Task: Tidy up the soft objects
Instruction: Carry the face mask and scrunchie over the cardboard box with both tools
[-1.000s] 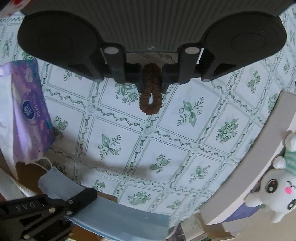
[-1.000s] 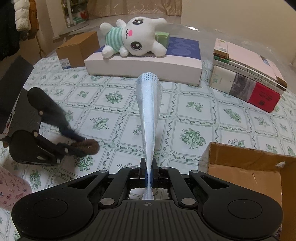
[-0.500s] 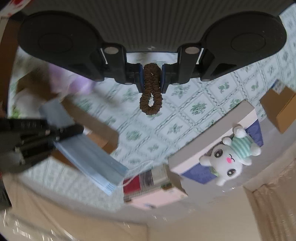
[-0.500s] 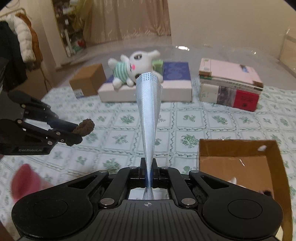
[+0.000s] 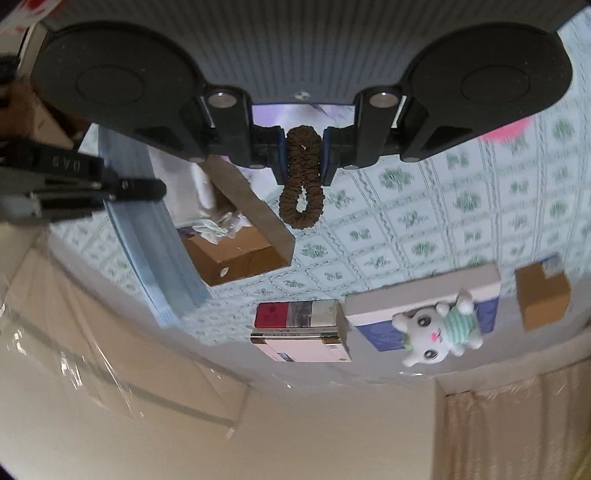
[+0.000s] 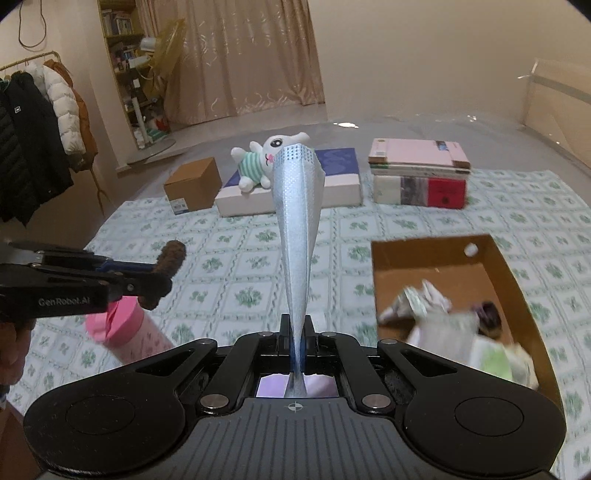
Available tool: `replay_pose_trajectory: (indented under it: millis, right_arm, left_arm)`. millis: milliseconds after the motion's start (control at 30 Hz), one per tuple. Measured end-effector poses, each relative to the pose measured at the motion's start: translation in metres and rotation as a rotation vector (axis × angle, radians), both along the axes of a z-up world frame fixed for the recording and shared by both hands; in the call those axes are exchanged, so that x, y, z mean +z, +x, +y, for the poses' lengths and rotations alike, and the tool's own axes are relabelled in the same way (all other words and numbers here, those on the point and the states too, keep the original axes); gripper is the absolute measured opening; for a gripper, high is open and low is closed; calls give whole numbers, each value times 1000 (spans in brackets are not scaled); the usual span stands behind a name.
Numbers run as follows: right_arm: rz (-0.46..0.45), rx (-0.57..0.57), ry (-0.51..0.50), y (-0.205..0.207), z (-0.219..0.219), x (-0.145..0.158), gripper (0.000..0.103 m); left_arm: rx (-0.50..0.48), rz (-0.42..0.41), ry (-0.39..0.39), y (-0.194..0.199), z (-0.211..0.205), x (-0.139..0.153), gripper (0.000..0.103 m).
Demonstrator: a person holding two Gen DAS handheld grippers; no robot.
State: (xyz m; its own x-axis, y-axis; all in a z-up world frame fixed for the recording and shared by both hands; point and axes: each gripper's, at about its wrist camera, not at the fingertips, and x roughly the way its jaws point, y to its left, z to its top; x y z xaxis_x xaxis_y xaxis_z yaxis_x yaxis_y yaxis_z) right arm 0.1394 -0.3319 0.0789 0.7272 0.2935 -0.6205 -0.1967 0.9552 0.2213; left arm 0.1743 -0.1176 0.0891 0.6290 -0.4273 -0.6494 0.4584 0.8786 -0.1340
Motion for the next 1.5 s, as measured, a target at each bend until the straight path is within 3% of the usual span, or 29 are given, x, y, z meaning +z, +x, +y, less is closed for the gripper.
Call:
replay_pose_trajectory:
  millis: [300,633,1500]
  right_arm:
    - [28,-93,17,-75,-28,-26,3]
    - [45,-150,-43,-115,-49,-41,3]
    - [49,-179,-37,-115,-64,-46,3]
  left_arm:
    - [128,19,-67,-57,-1,-31,16]
    - [128,53,-80,-87,-18,-51,15]
    - [81,92,-95,-91,-61,-62,16]
